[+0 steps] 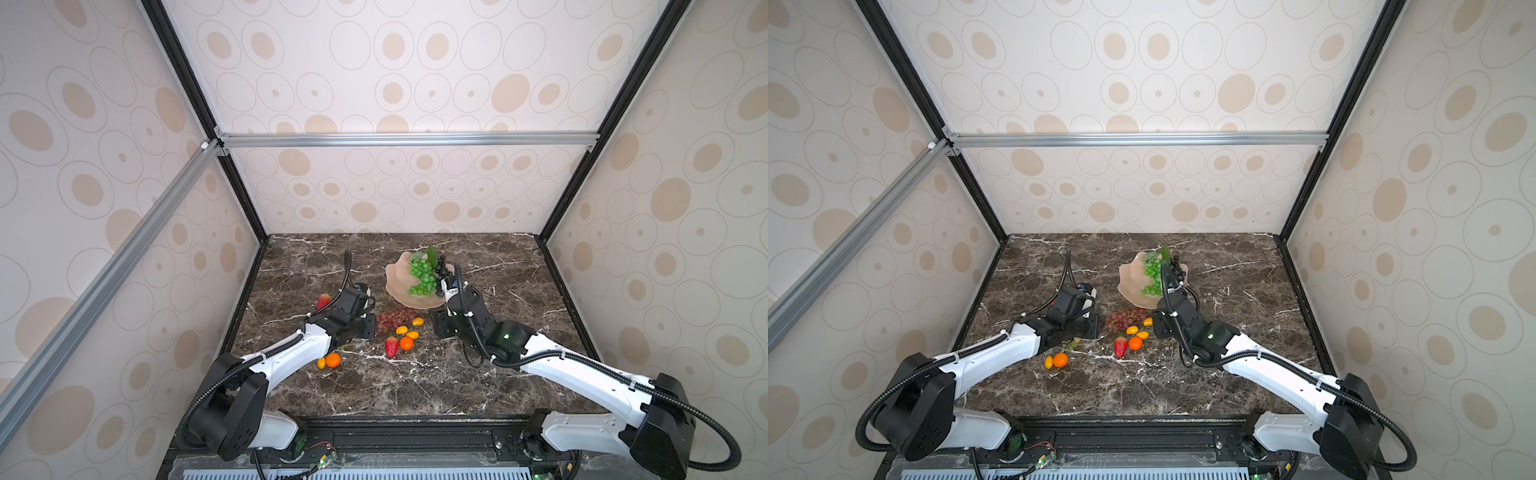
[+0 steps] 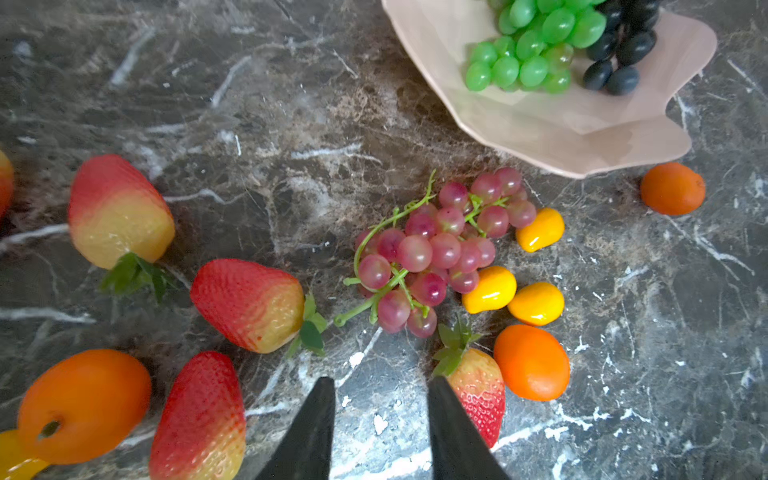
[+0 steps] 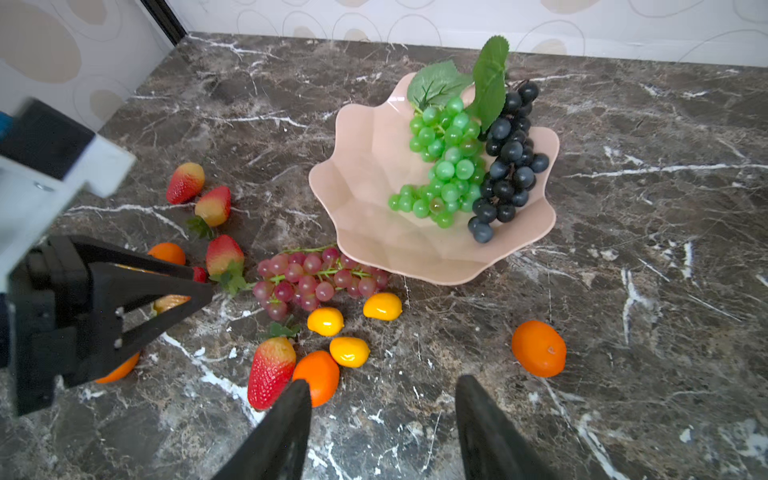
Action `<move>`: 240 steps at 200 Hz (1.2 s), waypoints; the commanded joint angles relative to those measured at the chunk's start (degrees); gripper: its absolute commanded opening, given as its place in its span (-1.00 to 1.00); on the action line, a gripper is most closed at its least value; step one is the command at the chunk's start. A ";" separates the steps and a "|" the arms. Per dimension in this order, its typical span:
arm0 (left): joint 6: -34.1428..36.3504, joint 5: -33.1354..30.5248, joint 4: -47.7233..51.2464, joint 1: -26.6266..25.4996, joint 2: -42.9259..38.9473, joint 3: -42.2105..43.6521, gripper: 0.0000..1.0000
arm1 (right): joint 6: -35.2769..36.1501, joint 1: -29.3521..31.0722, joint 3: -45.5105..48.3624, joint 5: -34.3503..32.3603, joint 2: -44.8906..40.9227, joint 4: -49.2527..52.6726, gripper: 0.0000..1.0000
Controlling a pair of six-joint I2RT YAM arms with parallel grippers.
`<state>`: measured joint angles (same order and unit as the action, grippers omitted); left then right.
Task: Place and organize the fake fruits in the fruit bowl
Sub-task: 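Lower left gripper onto the red grapes while right gripper draws back from bowl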
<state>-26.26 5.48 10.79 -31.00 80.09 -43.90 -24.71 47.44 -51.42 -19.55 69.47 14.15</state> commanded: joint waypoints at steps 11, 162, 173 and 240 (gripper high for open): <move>-2.75 5.70 -3.30 0.34 2.69 1.43 -0.57 | -1.65 -0.44 -1.74 0.54 2.39 1.78 0.17; 4.43 -3.74 1.20 0.40 14.59 -4.29 -0.45 | -1.31 -0.48 -2.20 -1.36 1.49 6.32 0.17; 5.10 -5.08 2.09 0.40 15.53 -5.25 -0.43 | -1.31 -0.42 -2.02 -1.52 1.14 6.37 0.17; 11.13 -6.41 5.36 0.39 19.06 -9.67 -0.29 | -0.61 -0.42 -2.51 -1.41 1.16 7.22 0.18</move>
<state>-19.42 0.03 12.43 -30.85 97.54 -51.37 -25.98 47.42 -52.49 -20.01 71.35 19.40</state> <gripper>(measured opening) 0.352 0.589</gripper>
